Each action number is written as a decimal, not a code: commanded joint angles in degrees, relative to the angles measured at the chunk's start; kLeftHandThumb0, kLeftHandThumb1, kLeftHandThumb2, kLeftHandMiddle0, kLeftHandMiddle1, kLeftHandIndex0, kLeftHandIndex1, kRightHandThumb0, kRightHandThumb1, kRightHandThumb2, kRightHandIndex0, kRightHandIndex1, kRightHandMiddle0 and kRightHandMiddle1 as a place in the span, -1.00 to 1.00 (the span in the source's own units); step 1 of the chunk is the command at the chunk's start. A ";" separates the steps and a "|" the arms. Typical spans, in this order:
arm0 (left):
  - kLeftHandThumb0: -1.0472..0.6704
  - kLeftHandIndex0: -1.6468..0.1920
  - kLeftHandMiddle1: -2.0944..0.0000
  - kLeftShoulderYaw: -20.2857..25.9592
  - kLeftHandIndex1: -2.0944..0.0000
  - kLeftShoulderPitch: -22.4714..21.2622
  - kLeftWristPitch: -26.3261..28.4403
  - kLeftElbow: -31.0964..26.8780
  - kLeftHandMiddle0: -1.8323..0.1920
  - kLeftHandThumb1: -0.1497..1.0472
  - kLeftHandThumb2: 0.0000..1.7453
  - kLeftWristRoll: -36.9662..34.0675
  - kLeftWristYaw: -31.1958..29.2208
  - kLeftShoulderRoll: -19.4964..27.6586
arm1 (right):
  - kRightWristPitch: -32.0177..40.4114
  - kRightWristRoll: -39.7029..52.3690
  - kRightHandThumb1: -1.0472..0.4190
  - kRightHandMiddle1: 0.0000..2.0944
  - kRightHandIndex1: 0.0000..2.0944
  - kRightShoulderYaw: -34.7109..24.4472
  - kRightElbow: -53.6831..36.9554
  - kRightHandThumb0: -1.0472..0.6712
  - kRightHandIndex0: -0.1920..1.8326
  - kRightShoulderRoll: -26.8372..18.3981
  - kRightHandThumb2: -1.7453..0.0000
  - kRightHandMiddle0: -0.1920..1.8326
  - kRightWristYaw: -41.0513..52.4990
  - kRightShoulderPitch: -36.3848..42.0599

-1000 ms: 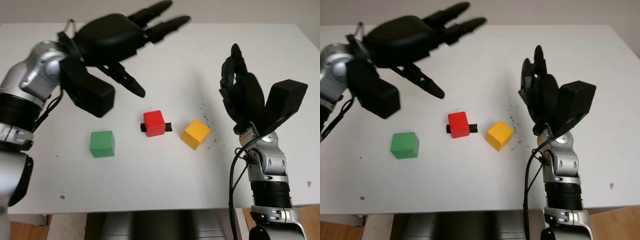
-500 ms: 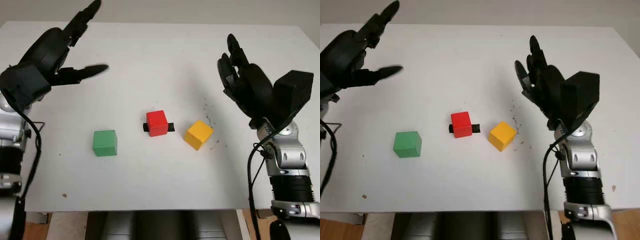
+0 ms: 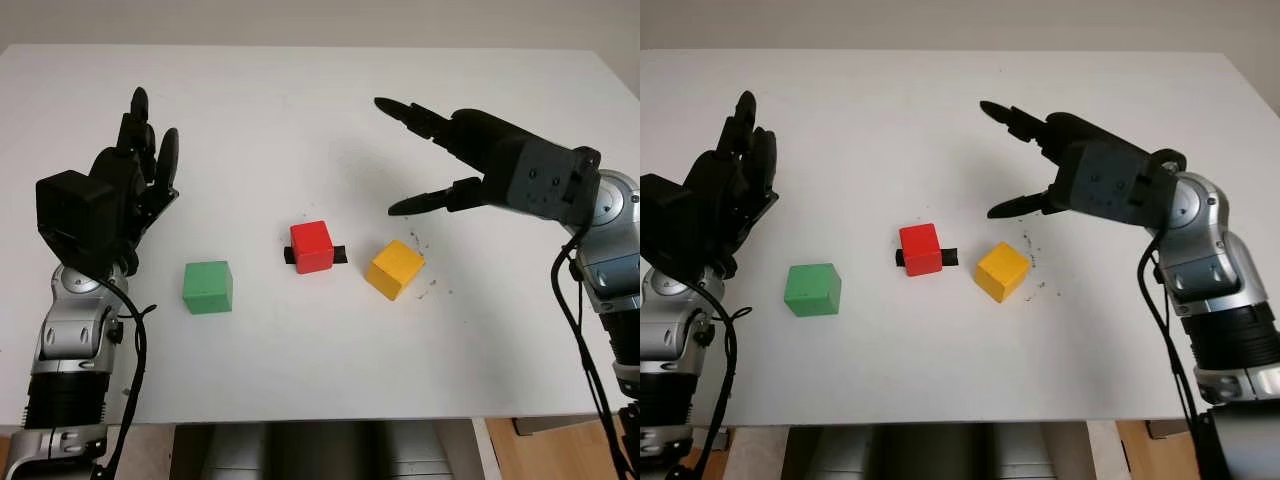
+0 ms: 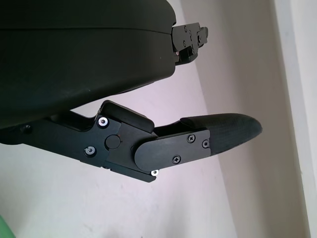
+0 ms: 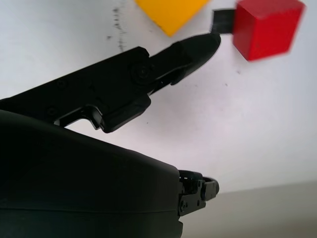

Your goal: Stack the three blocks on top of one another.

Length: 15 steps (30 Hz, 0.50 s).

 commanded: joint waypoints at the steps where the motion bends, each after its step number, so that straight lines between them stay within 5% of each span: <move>1: -0.71 0.99 1.00 1.33 0.96 1.17 0.17 -1.50 1.00 1.00 -0.21 -0.22 0.96 -0.68 | -3.15 -1.27 -0.71 -0.88 -0.87 0.62 -1.71 -0.70 -0.65 -2.37 0.96 -0.62 1.08 -1.15; 7: -0.72 0.97 1.00 3.11 0.95 1.88 -1.17 -1.53 1.00 1.00 -0.25 -0.61 1.67 -1.47 | -12.80 -4.87 -0.67 -0.89 -0.89 1.53 -1.95 -0.72 -0.62 -5.42 0.95 -0.56 2.43 -1.01; 15: -0.71 0.95 0.99 2.92 0.94 1.68 -2.64 -0.98 1.00 1.00 -0.25 1.24 1.93 -1.02 | -14.37 -5.57 -0.63 -0.90 -0.93 0.43 -7.06 -0.63 -0.66 -7.88 0.95 -0.50 6.61 0.88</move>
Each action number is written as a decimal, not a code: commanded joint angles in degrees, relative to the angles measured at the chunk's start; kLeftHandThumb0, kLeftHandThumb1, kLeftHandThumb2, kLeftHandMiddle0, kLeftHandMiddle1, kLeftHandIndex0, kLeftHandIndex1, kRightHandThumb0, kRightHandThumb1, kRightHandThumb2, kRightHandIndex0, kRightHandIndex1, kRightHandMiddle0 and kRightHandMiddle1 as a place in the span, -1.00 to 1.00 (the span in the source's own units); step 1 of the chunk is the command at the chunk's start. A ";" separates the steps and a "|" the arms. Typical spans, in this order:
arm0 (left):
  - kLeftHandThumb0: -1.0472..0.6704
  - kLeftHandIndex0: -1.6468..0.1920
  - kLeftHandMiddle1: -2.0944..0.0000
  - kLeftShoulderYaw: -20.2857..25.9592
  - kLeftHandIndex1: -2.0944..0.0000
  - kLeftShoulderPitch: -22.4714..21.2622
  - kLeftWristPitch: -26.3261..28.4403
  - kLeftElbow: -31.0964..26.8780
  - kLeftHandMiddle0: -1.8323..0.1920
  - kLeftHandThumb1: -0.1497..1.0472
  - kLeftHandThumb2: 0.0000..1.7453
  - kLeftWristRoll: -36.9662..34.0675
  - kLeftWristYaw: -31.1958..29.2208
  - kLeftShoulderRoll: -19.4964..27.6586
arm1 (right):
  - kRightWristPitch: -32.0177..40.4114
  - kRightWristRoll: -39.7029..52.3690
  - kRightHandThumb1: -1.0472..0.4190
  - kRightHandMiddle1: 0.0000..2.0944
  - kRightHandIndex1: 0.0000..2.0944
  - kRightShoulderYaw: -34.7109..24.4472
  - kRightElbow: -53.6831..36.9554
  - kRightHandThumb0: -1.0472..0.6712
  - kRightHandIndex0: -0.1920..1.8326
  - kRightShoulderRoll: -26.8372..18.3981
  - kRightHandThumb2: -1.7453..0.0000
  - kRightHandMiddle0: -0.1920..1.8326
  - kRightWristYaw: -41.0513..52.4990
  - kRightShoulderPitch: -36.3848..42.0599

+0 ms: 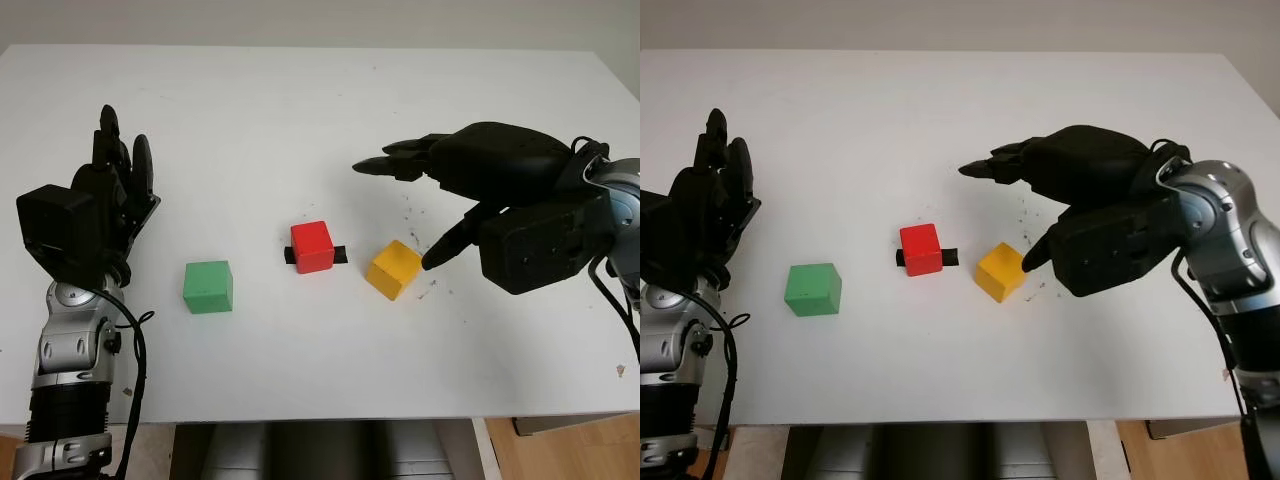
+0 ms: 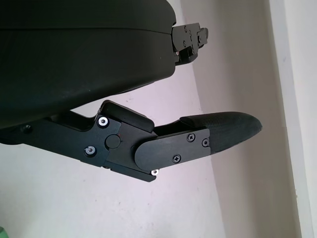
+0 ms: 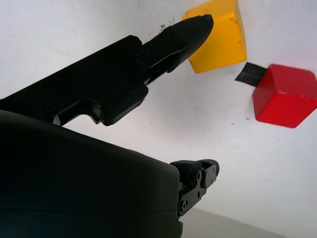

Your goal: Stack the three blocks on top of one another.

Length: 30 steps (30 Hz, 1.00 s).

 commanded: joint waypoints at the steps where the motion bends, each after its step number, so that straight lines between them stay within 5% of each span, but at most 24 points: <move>1: -0.71 0.95 0.99 0.30 0.94 0.36 -0.88 -0.24 1.00 1.00 -0.25 0.53 0.26 0.12 | -0.63 0.08 -0.63 -0.90 -0.93 -1.13 -2.29 -0.63 -0.66 -1.82 0.95 -0.49 0.68 1.05; 12: -0.72 0.93 0.96 0.02 0.94 -0.37 -1.97 0.92 0.98 1.00 -0.28 2.21 0.43 0.72 | -2.56 -2.34 -0.64 -0.91 -0.95 -1.96 -5.04 -0.63 -0.69 -2.03 0.94 -0.44 -2.54 8.25; 30: -0.71 0.93 0.95 -1.10 0.95 -0.19 -1.18 -0.28 0.99 1.00 -0.29 3.46 -0.30 -0.17 | -13.45 -7.41 -0.71 -0.85 -0.93 0.61 6.32 -0.56 -0.65 3.45 0.94 -0.31 -18.16 11.91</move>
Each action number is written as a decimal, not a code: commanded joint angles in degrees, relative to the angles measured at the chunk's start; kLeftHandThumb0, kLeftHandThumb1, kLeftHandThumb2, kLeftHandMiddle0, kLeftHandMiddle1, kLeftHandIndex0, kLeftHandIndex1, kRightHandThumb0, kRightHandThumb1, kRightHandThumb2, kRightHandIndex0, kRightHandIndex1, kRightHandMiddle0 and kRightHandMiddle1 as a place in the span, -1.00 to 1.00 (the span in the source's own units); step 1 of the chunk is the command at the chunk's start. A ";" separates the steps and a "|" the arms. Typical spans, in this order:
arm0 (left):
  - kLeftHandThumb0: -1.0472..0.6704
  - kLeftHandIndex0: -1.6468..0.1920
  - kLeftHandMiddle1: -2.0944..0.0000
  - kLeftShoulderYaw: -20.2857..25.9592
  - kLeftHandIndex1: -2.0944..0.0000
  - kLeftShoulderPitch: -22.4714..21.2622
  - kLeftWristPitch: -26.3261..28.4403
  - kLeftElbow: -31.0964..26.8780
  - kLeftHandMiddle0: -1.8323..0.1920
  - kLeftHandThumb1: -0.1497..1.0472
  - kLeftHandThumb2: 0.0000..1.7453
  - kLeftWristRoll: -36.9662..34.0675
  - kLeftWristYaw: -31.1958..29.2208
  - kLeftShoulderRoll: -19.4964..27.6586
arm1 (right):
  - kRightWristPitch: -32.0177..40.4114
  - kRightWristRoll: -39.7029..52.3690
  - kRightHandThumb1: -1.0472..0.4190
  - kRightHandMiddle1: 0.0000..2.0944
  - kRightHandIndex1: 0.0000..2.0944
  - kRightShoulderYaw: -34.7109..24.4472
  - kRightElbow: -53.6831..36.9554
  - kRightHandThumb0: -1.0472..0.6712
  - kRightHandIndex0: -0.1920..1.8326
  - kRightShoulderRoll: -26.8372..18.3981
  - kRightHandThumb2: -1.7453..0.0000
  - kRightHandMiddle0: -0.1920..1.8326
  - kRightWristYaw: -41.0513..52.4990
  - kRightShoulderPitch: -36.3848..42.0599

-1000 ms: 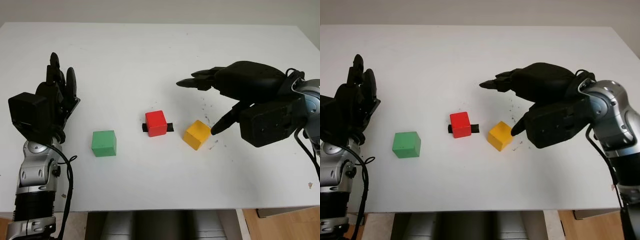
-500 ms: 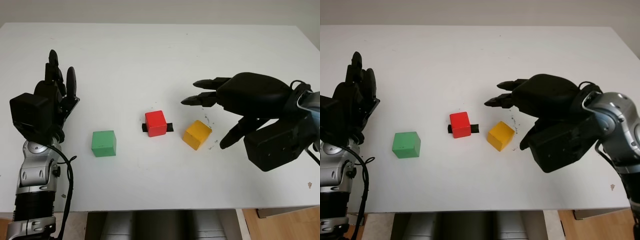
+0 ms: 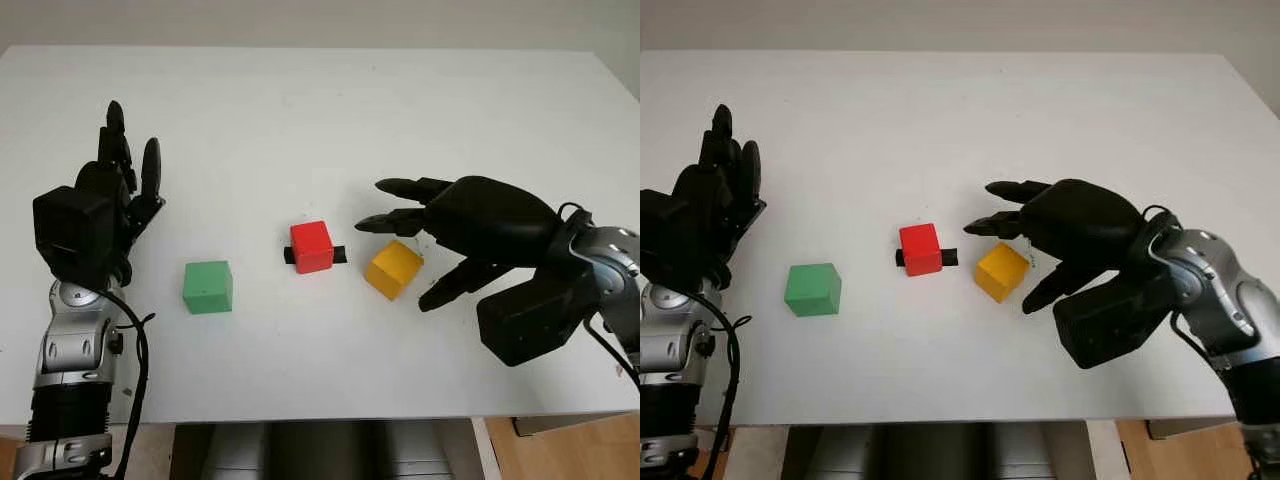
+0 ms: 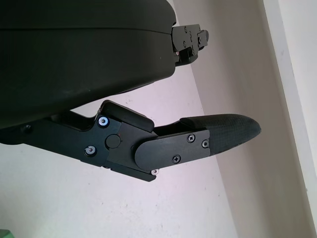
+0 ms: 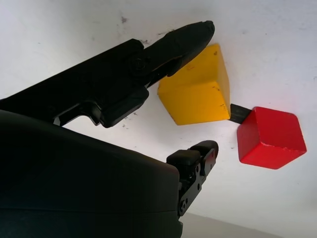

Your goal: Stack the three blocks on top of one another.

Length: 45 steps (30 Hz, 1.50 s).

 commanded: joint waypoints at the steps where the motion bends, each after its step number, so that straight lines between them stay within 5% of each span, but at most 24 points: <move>1: -0.72 0.93 0.95 -0.31 0.95 -0.21 -0.16 -0.87 0.99 1.00 -0.29 0.15 0.22 -0.35 | -1.60 -0.89 -0.71 -0.85 -0.93 0.61 1.37 -0.57 -0.64 0.44 0.94 -0.30 -1.56 -0.55; 16: -0.74 0.94 0.95 -0.41 0.95 0.23 -0.18 -0.77 0.99 1.00 -0.31 -0.27 0.03 -0.42 | -8.49 -3.93 -0.71 -0.67 -0.92 1.38 7.68 -0.41 -0.55 0.39 0.94 -0.13 -8.05 -2.72; 23: -0.75 0.95 0.95 -0.75 0.95 0.60 -0.13 -0.78 0.99 1.00 -0.32 0.32 -0.05 -0.21 | -11.01 -5.34 -0.78 0.03 -0.94 1.30 8.99 -0.27 -0.47 -0.05 0.93 -0.23 -10.21 -3.38; 35: -0.73 0.96 0.95 -0.80 0.95 1.00 -0.79 -0.57 1.00 1.00 -0.34 -0.60 -0.71 -0.61 | -10.25 -6.18 -0.79 0.14 -0.93 0.81 8.50 -0.23 -0.44 -0.31 0.94 -0.24 -10.25 -3.76; 45: -0.72 0.96 0.95 -1.29 0.95 1.27 -1.39 -0.37 0.99 1.00 -0.35 0.15 -0.35 -0.52 | 4.71 17.08 -0.76 0.30 -0.96 -3.91 9.82 -0.20 -0.47 8.09 0.94 -0.31 -1.04 -3.44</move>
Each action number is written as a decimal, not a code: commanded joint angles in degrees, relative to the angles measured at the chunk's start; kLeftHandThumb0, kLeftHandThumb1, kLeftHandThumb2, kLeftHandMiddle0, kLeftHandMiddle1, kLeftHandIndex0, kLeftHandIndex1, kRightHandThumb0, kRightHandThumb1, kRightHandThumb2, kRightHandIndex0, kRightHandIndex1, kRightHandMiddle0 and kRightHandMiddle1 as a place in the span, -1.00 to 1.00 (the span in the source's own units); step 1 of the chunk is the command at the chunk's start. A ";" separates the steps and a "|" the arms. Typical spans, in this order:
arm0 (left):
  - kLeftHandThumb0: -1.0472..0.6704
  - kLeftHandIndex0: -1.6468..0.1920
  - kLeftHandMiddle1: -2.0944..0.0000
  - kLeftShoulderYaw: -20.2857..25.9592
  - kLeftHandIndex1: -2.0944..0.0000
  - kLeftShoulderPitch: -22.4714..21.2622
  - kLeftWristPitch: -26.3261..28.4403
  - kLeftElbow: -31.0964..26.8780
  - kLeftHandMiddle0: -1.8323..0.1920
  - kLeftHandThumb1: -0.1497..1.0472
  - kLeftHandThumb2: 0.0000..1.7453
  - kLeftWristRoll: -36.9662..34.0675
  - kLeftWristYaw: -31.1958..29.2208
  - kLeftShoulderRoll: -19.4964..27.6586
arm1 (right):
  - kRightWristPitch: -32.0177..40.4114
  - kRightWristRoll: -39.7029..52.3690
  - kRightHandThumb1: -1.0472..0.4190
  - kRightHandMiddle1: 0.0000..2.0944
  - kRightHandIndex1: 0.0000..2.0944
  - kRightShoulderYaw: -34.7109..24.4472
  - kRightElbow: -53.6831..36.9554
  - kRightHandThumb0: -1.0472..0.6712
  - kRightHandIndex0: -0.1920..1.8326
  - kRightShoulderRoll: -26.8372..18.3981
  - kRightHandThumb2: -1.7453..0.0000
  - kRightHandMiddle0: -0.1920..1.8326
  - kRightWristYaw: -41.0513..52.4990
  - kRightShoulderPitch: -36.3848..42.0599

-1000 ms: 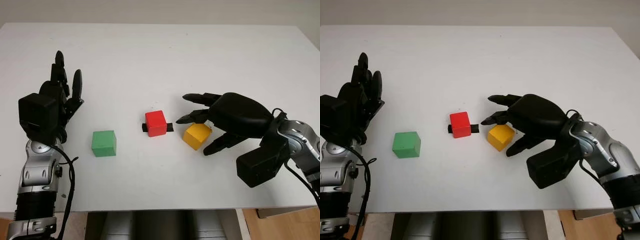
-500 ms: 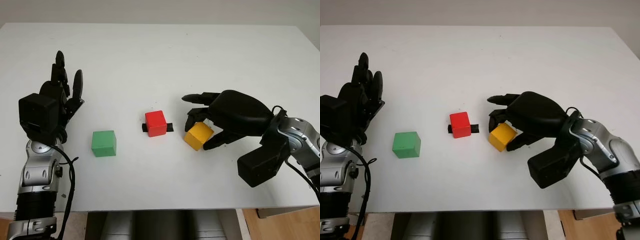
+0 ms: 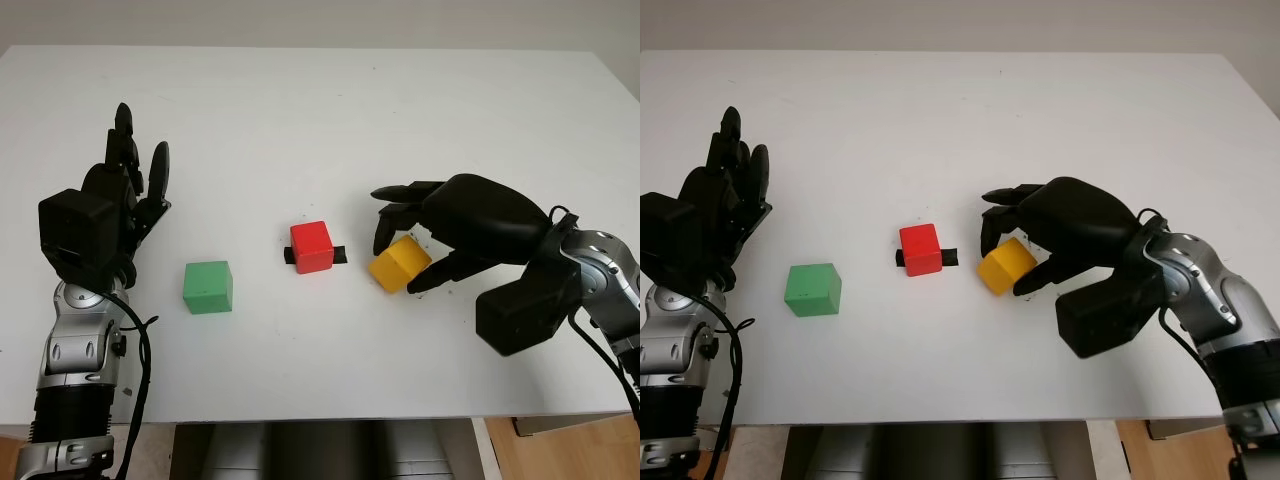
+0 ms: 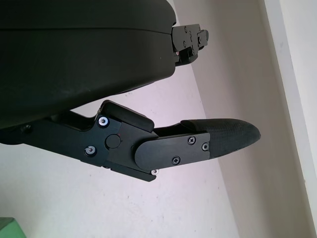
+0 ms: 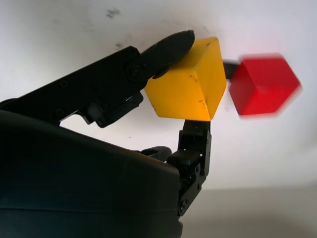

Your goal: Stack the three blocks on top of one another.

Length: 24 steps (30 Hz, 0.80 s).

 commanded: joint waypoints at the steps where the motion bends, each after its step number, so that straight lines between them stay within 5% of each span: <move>1: -0.72 0.95 0.95 -0.27 0.95 0.77 -0.32 -0.48 0.99 1.00 -0.34 0.40 0.28 -0.42 | 3.25 4.82 -0.77 0.35 -0.97 -1.94 0.47 -0.22 -0.49 2.61 0.94 -0.32 1.34 -0.58; 10: -0.73 0.93 0.95 -0.15 0.94 1.40 -0.22 -1.18 0.98 1.00 -0.34 1.50 1.33 -0.57 | 20.52 21.33 -0.82 0.46 -1.00 -7.28 -1.44 -0.37 -0.60 11.47 0.93 -0.38 4.98 -2.89; 24: -0.72 0.92 0.95 -0.13 0.95 1.75 -1.18 -1.26 0.98 1.00 -0.32 1.57 1.41 -0.57 | 34.08 27.34 -0.84 0.53 -0.98 -7.69 -2.86 -0.35 -0.67 21.55 0.94 -0.45 3.00 -3.04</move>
